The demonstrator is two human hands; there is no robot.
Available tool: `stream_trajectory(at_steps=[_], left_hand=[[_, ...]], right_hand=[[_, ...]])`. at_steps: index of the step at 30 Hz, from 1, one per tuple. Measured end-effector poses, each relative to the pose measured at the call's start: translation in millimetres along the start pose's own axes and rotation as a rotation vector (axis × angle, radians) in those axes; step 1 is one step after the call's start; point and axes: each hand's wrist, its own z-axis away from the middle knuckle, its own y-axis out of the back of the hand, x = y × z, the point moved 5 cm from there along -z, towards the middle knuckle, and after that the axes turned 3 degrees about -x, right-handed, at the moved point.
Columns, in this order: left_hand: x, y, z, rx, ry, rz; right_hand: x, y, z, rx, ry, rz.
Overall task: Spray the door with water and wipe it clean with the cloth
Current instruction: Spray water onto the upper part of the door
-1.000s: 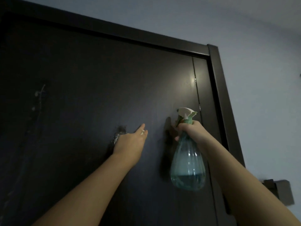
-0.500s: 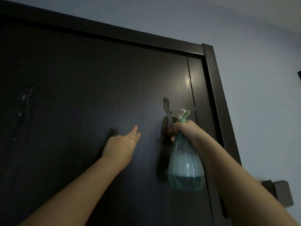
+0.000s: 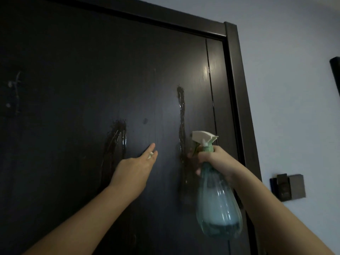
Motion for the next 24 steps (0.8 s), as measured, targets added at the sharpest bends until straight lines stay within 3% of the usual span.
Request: stream_trajectory(at_steps=[7,16,24], left_hand=[[3,-9,8,-0.053,0.013,0.024],[1,-7,14,-0.07,0.035,0.02],[18,-37,67,-0.154,-0.021,0.072]], right_hand=[[-17,-3,-3,-0.034,0.057,-0.025],[-49,-5,-12,0.044,0.131,-0.118],[86,-16,44,0.017,-0.161,-0.021]])
